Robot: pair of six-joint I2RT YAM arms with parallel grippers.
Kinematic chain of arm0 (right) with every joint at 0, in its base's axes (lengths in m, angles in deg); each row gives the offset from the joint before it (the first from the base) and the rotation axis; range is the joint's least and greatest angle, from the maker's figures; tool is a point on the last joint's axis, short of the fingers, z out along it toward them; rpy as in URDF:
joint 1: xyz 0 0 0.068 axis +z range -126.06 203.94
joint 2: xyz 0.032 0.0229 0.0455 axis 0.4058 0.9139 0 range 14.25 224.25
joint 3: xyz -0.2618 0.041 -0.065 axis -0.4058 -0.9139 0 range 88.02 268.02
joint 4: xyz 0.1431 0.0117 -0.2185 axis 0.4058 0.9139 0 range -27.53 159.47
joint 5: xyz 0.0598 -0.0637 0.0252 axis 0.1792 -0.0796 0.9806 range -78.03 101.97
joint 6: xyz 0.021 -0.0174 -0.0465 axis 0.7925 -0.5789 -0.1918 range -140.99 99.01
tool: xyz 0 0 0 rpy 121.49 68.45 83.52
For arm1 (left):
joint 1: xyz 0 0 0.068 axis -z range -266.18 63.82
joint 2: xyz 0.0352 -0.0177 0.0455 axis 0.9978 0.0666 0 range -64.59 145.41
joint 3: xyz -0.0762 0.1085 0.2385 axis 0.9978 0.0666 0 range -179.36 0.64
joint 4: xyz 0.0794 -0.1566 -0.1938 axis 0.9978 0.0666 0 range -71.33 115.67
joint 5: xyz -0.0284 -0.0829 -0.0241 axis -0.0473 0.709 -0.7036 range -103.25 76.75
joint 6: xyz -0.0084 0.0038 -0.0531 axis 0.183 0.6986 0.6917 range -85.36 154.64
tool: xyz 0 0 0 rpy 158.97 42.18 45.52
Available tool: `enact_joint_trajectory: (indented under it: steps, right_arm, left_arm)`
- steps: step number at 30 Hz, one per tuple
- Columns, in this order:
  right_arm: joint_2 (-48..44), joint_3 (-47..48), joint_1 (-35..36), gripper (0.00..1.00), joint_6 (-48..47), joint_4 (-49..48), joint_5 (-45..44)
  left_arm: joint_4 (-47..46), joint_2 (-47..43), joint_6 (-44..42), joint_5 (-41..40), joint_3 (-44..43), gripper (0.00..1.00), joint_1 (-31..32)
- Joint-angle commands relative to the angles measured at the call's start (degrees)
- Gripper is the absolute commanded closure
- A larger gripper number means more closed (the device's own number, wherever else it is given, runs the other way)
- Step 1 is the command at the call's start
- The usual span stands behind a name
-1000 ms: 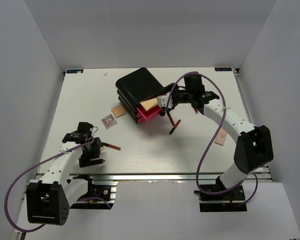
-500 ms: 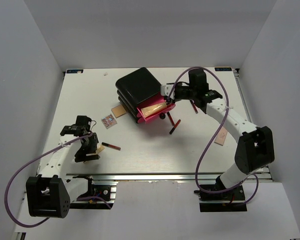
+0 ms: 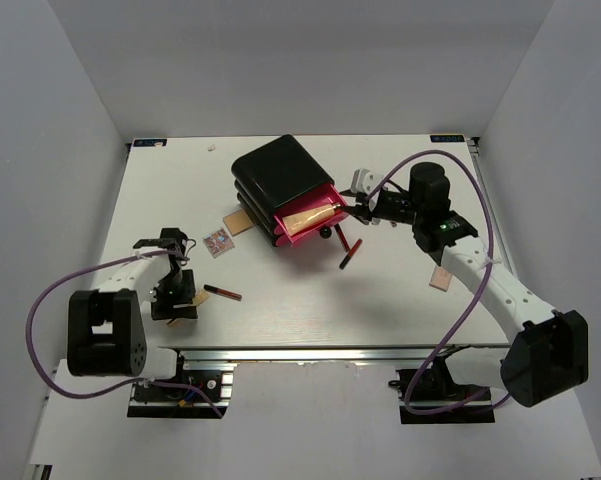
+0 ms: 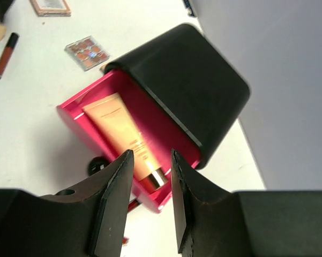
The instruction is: Organize the makeup
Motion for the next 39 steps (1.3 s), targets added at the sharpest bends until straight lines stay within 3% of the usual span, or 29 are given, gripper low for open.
enact_joint_trajectory:
  steps: [1, 4, 8, 9, 10, 13, 20, 23, 27, 28, 29, 31, 32, 33, 35, 37, 39]
  right_arm:
    - [-2.4, -2.5, -0.6, 0.60, 3.6, -1.1, 0.5]
    - [-3.9, -3.9, -0.9, 0.60, 4.3, -0.7, 0.5]
    - [-5.3, -4.9, -1.4, 0.60, 4.8, -0.8, 0.3]
    - [-5.7, -5.0, -1.6, 0.60, 4.8, -0.7, 0.3]
    - [-5.9, -5.1, -2.1, 0.60, 4.9, -0.7, 0.3]
    - [-6.2, -5.4, -3.1, 0.60, 5.1, -0.8, 0.5]
    - [-6.2, -5.4, -5.1, 0.60, 7.6, -1.4, 0.5]
    - [-5.5, -5.4, -6.2, 0.60, 9.1, -1.3, 0.3]
    - [-4.6, -5.7, -6.9, 0.60, 12.6, -1.4, 0.4]
    - [-4.5, -6.1, -7.0, 0.60, 13.1, -1.8, 0.4]
    - [-4.4, -6.4, -7.1, 0.60, 13.5, -1.9, 0.4]
    - [-4.5, -7.1, -7.2, 0.60, 14.3, -1.9, 0.0]
    - [-4.7, -7.3, -7.2, 0.60, 14.4, -1.8, -0.1]
    - [-4.9, -7.6, -7.2, 0.60, 14.5, -1.6, -0.3]
    - [-5.1, -8.3, -7.3, 0.60, 14.8, -1.2, -0.5]
    - [-5.8, -8.8, -7.3, 0.60, 14.7, -0.8, -0.8]
    - [-6.7, -9.8, -7.6, 0.60, 14.5, -0.4, -1.1]
  left_arm:
    - [-4.1, 2.9, -1.2, -2.7, -2.5, 0.23, -0.4]
    - [-5.8, 4.2, -1.9, -2.7, -1.6, 0.27, -2.7]
    - [-7.7, 4.7, -2.3, 0.1, 1.6, 0.65, -3.0]
    - [-7.6, 4.3, -2.5, 0.6, 2.4, 0.80, -3.0]
    - [-7.4, 3.6, -2.5, 0.9, 2.8, 0.85, -3.0]
    - [-5.3, -1.0, -2.8, 0.5, 3.2, 0.96, -3.0]
    - [-1.0, -16.1, -6.8, 3.5, -3.6, 1.00, -2.9]
    - [-7.2, -19.4, -15.0, 5.7, -9.2, 1.00, -1.9]
    - [-24.5, -16.8, -37.0, 12.9, -14.1, 1.00, 4.1]
    - [-33.5, -15.5, -41.6, 18.7, -14.9, 1.00, 7.9]
    - [-36.3, -11.6, -46.7, 21.5, -15.9, 1.00, 10.3]
    - [-34.9, -6.0, -60.2, 23.2, -24.2, 1.00, 18.6]
    - [-33.5, -0.4, -70.4, 21.8, -27.8, 1.00, 21.8]
    - [-31.6, 2.3, -75.3, 19.1, -34.8, 1.00, 25.0]
    - [-28.1, 9.3, -87.3, 12.4, -40.9, 1.00, 33.7]
    - [-28.1, 13.0, -93.7, 7.9, -47.5, 1.00, 39.5]
    - [-28.1, 18.1, -99.7, 3.8, -52.7, 1.00, 41.3]
